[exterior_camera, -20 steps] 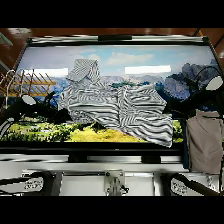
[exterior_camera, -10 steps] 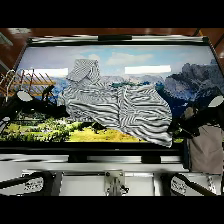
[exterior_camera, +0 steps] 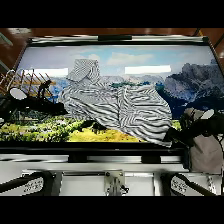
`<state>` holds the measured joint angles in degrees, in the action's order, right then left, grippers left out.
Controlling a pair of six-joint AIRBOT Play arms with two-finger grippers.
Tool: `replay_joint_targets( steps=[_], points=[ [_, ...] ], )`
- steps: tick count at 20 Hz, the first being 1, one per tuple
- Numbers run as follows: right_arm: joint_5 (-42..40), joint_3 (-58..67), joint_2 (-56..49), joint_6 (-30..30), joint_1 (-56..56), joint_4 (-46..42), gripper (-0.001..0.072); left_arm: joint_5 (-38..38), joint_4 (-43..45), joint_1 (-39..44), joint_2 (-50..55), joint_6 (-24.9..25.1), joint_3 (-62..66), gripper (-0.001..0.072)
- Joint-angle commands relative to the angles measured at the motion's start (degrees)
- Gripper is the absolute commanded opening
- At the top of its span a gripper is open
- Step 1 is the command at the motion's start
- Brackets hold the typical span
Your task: Fold the shirts.
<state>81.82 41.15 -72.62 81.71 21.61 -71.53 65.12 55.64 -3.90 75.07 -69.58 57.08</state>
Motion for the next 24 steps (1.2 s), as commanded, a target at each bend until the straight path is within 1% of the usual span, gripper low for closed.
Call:
replay_joint_targets(
  steps=[1,4,5,6,7,9,11,13,14,15,16,17,18,20,21,22,24],
  points=[
    [-8.02,-3.28,0.02,1.49,0.07,2.58,0.0669,0.11,-0.04,0.00,-0.39,-0.09,1.31,0.0050],
    [-10.25,-3.30,-2.51,2.32,0.07,5.90,0.0660,0.11,-0.26,0.00,-0.39,-0.11,3.80,0.0051],
    [-10.97,-3.30,-3.80,2.16,0.07,8.02,0.0561,0.13,-0.26,0.00,-0.39,-0.11,4.66,0.0050],
    [-11.78,-3.30,-4.68,1.79,0.07,10.14,0.0396,0.11,-0.26,0.00,-0.39,-0.11,5.49,0.0051],
    [-12.35,-3.30,-4.98,1.81,0.07,11.45,0.0263,0.11,-0.26,0.00,-0.39,-0.11,6.16,0.0051],
    [-11.26,-3.02,-5.01,1.03,0.07,12.00,0.0081,0.33,-0.26,0.00,-0.39,-0.09,7.45,0.0050],
    [-9.09,-1.33,-3.67,-2.82,0.07,12.59,0.0080,1.27,-0.20,0.00,-0.42,0.02,9.55,0.0050],
    [-7.43,3.80,0.70,-4.63,0.09,13.29,0.0080,3.19,-0.22,0.00,-0.57,1.27,15.28,0.0050],
    [-6.67,8.31,3.76,-6.80,0.09,14.95,0.0080,4.46,-0.24,0.00,-0.92,1.44,20.28,0.0050],
    [-5.64,13.62,6.71,-10.25,0.09,17.62,0.0080,5.38,-0.26,0.00,-1.60,1.46,26.62,0.0050],
    [-4.94,20.59,9.86,-12.63,0.09,20.46,0.0080,5.79,-0.28,0.00,-2.36,1.44,33.57,0.0050],
    [-5.64,27.91,12.63,-13.44,0.09,22.05,0.0080,5.90,-0.70,0.00,-3.15,1.42,41.35,0.0050],
    [-7.91,36.48,15.30,-13.42,0.09,22.12,0.0080,5.86,-1.46,0.00,-3.82,1.31,50.47,0.0050],
    [-15.78,52.41,19.19,-12.70,0.09,20.31,0.0080,5.38,-1.70,-0.02,-4.39,-2.03,68.46,0.0050],
    [-19.21,59.25,20.24,-11.13,0.09,18.40,0.0080,3.74,-1.66,-0.15,-5.44,-3.28,74.23,0.0050],
    [-21.64,65.88,20.83,-8.85,0.09,15.85,0.0080,0.44,-1.66,-0.63,-7.93,-4.52,76.37,0.0050],
    [-21.94,75.73,21.03,-5.18,0.11,9.53,0.0080,-6.62,-0.90,-2.36,-14.95,-6.32,73.13,0.0050]
  ],
)
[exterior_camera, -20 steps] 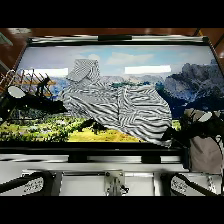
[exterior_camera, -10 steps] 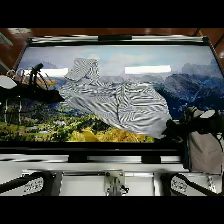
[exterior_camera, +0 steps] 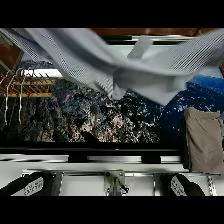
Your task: Fold the shirts.
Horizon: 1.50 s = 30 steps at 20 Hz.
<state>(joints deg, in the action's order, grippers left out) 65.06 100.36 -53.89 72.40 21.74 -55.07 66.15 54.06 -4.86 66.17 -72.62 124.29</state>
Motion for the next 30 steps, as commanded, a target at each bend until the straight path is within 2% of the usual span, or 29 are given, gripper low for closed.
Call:
replay_joint_targets(
  steps=[1,2,4,9,11,14,18,20,24,26,28,29,30],
  points=[
    [-4.46,19.21,2.51,6.45,-0.02,-10.58,0.0080,-10.45,1.99,-2.51,-9.70,-3.82,2.67,0.0049],
    [-4.22,19.80,3.43,8.50,-0.02,-14.43,0.0080,-12.41,3.85,-3.74,-13.38,-4.31,-1.46,0.0050],
    [-0.81,19.78,4.61,10.29,-0.02,-20.52,0.0081,-11.56,8.35,-5.97,-18.71,-6.21,-8.85,0.0050],
    [17.81,19.26,4.39,10.99,-0.02,-23.56,0.0081,5.70,8.33,-6.91,-20.48,-6.51,-12.66,0.0050],
    [22.75,17.64,3.45,10.99,-0.02,-25.42,0.0081,10.71,8.35,-6.91,-19.30,-5.99,-12.94,0.0050],
    [23.30,12.52,-0.02,11.41,-0.04,-25.68,0.0081,13.40,7.80,-6.88,-16.41,-5.88,-15.78,0.0050],
    [23.63,5.27,-10.21,12.13,-0.07,-16.74,0.0081,19.17,-1.53,-6.86,-9.73,-4.39,-25.99,0.0050],
    [23.41,2.38,-17.27,13.22,-0.07,-12.87,0.0081,19.39,-3.78,-5.66,-5.86,-3.82,-33.03,0.0050],
    [22.21,1.66,-33.40,15.13,-0.07,-8.22,0.0081,18.05,-3.76,0.52,6.86,1.88,-41.97,0.0050],
    [19.26,1.66,-39.93,17.22,-0.07,-6.93,0.0082,12.44,-3.76,3.45,13.75,3.63,-42.18,0.0050],
    [15.96,1.66,-43.69,19.15,-0.07,-5.55,0.0083,4.42,-3.80,4.31,19.15,3.32,-42.10,0.0050],
    [14.12,1.66,-44.63,19.52,-0.04,-4.37,0.0122,1.49,-3.80,4.20,21.07,2.58,-41.68,0.0051],
    [12.26,1.68,-44.74,19.50,0.00,-3.43,0.0337,-0.39,-4.09,3.85,22.62,1.86,-40.79,0.0059]
  ],
)
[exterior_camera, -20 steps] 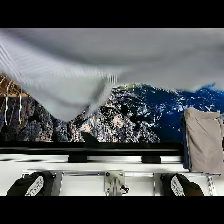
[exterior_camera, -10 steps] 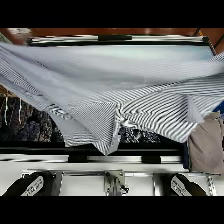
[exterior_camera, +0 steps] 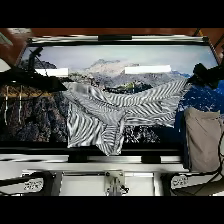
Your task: Fold the shirts.
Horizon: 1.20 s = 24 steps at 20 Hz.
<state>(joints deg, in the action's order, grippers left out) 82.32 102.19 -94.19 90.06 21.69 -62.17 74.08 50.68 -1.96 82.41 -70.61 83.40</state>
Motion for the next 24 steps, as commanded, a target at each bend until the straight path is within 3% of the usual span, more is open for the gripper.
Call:
replay_joint_targets(
  steps=[1,2,3,6,9,10,11,13,15,17,20,22,24],
  points=[
    [-5.42,0.28,-4.07,1.09,0.04,3.87,0.0587,-8.20,-1.55,0.46,7.39,-0.11,1.44,0.0216],
    [-4.09,1.38,-3.45,-0.85,0.04,3.78,0.0601,-7.17,-1.86,-0.07,7.74,-0.11,3.21,0.0611],
    [-1.03,3.30,-2.60,-2.80,0.04,3.23,0.0601,-5.73,-1.70,-0.74,7.58,-0.02,5.05,0.0720],
    [10.54,5.86,1.60,-4.37,-0.66,2.89,0.0601,0.04,-1.20,-3.48,6.08,-1.46,11.72,0.0718],
    [18.23,-1.03,4.87,-5.27,-6.80,2.78,0.0624,3.63,-0.33,-4.74,3.67,-4.15,13.14,0.0715],
    [17.22,-5.44,5.68,-5.11,-9.86,2.95,0.0624,4.72,1.07,-4.66,3.13,-5.55,12.98,0.0681],
    [15.23,-10.43,5.97,-4.63,-13.77,3.96,0.0624,6.12,2.49,-4.46,2.75,-6.19,12.76,0.0596],
    [9.09,-18.91,5.77,-4.85,-22.29,6.64,0.0671,8.57,4.63,-3.93,2.38,-6.19,12.57,0.0597],
    [3.04,-24.48,4.59,-4.94,-29.94,3.82,0.0671,8.55,5.29,-3.61,2.32,-5.95,12.57,0.0597],
    [2.40,-26.77,1.60,-2.16,-33.79,5.03,0.0670,7.98,5.31,-3.61,2.36,-5.88,12.57,0.0597],
    [0.90,-26.97,-3.39,-2.34,-39.36,9.16,0.0670,6.99,5.29,-3.61,2.36,-5.68,12.57,0.0597],
    [0.39,-26.97,-6.56,-2.51,-41.79,7.41,0.0670,6.99,5.31,-3.61,2.36,-4.83,12.57,0.0597],
    [0.31,-26.97,-8.87,-2.25,-41.92,12.39,0.0670,6.99,5.31,-3.61,2.36,-4.85,12.57,0.0597]
  ],
)
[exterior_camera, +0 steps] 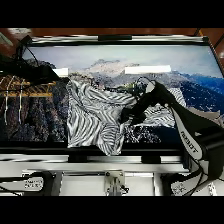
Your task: Fold the shirts.
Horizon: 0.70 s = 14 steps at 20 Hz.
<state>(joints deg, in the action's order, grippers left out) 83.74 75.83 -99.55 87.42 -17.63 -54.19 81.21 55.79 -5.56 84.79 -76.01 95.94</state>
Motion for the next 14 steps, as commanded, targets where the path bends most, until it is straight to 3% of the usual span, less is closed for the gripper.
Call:
replay_joint_targets(
  steps=[1,2,3,4,5,6,8,11,13,14],
  points=[
    [-1.84,-0.61,-3.87,0.20,-2.60,7.08,0.0670,-0.13,0.20,0.00,-0.02,0.55,0.02,0.0597],
    [-3.19,-0.61,-3.96,0.26,-2.60,8.33,0.0652,-0.15,0.20,0.00,-0.02,0.55,0.02,0.0597],
    [-4.22,-0.61,-3.98,0.90,-2.60,8.31,0.0569,-0.15,0.20,0.00,-0.02,0.55,0.02,0.0597],
    [-4.74,-0.61,-3.98,1.81,-2.58,8.28,0.0442,-0.15,0.20,0.00,-0.02,0.55,0.02,0.0597],
    [-4.48,-0.59,-3.93,2.16,-2.54,9.22,0.0218,-0.15,0.20,0.00,-0.02,0.55,0.04,0.0597],
    [-3.21,-0.15,-3.56,1.38,-2.23,11.28,0.0088,-0.15,0.20,-0.02,-0.02,0.55,0.04,0.0597],
    [0.20,3.48,-1.57,-2.91,-1.18,14.73,0.0082,-0.17,0.35,-0.15,-0.02,0.98,0.04,0.0597],
    [1.33,15.23,2.45,-1.01,3.45,15.34,0.0082,-0.15,0.35,-0.68,-0.02,0.96,0.04,0.0597],
    [-3.21,25.64,3.74,2.21,7.15,15.28,0.0081,-0.15,0.33,-0.83,-0.02,0.94,0.04,0.0597],
    [-9.35,31.06,3.76,4.28,8.50,14.95,0.0081,-0.15,0.33,-0.83,-0.02,0.96,0.04,0.0597]
  ],
)
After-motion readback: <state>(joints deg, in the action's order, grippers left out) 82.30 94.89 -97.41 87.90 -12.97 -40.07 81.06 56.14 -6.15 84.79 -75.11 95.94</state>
